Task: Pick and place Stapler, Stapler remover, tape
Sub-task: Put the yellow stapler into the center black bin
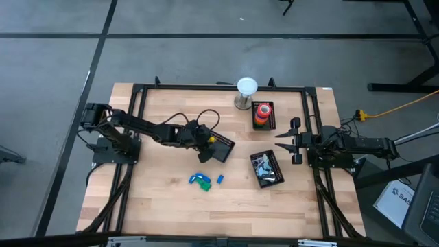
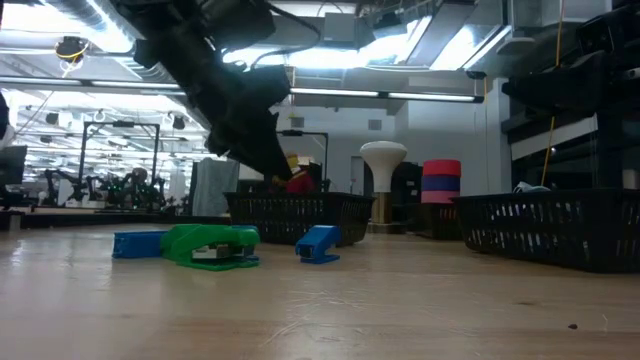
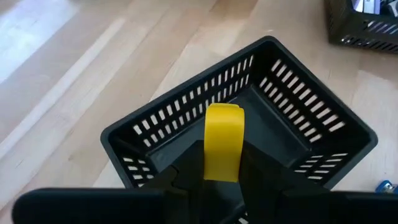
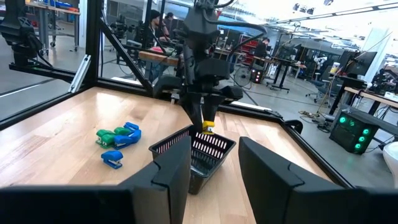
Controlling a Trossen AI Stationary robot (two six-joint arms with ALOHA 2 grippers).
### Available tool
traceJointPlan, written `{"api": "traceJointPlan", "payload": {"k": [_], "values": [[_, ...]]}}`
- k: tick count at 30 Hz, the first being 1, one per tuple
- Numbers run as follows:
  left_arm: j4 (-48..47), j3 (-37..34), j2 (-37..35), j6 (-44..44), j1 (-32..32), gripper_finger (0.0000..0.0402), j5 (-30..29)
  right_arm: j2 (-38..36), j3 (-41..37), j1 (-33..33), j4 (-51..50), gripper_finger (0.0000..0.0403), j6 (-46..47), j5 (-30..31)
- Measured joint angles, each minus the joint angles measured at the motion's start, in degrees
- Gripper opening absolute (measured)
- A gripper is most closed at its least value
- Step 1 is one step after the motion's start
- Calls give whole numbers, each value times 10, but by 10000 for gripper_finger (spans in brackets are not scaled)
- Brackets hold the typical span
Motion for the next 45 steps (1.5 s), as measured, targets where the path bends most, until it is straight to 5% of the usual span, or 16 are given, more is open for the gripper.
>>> {"api": "traceJointPlan", "payload": {"k": [23, 45], "values": [[-31, 0, 1, -40, 11, 82, -11, 0, 0, 0, 0, 140, 0, 0], [51, 1, 53, 13, 2, 116, -15, 0, 0, 0, 0, 140, 0, 0]]}}
